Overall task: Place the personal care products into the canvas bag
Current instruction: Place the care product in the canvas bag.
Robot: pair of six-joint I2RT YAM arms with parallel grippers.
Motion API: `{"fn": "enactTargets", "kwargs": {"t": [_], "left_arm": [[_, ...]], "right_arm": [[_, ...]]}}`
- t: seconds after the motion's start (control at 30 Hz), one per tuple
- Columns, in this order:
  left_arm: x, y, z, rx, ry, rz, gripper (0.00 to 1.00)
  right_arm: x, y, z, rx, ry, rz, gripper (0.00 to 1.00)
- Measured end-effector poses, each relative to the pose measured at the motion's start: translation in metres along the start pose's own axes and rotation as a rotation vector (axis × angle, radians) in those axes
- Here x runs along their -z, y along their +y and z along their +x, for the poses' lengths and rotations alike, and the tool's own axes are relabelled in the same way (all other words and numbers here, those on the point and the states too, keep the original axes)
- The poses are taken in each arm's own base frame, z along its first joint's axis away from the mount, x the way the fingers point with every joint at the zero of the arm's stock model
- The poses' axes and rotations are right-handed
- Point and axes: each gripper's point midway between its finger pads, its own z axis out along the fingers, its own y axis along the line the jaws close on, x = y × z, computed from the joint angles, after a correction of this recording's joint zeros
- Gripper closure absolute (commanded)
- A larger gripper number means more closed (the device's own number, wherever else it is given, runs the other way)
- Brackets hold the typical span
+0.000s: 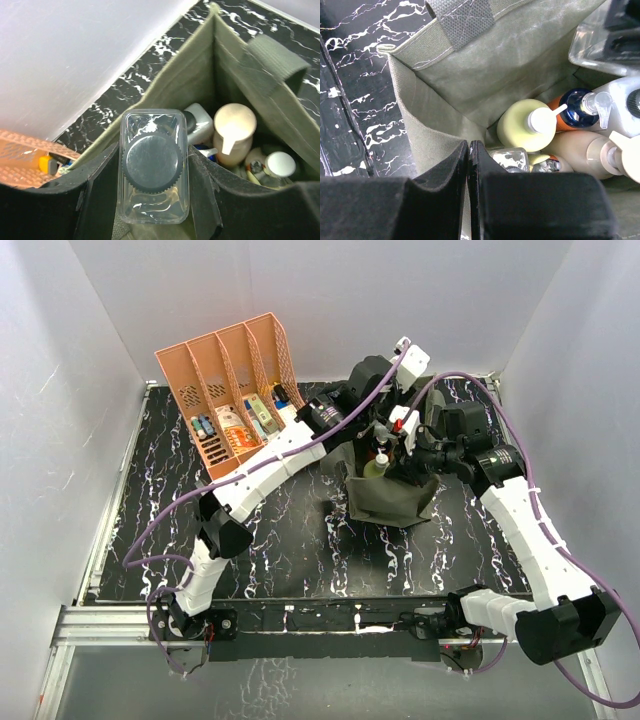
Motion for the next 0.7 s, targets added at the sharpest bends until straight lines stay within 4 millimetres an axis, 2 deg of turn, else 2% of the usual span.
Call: {"fn": "enactTargets", "kwargs": {"t": [0.23,0.7], "left_arm": [[-0.002,0.023,-0.004,0.094,-0.02,-0.166,1.0],[-0.001,0.027,0.009,0.3,-0.002,-0.352,1.0]], "right_arm": [[0.004,0.001,-0.002,-0.016,-0.004,0.017,0.92],[0.004,0.0,0.0,-0.036,0.005,0.03,0.92]]}}
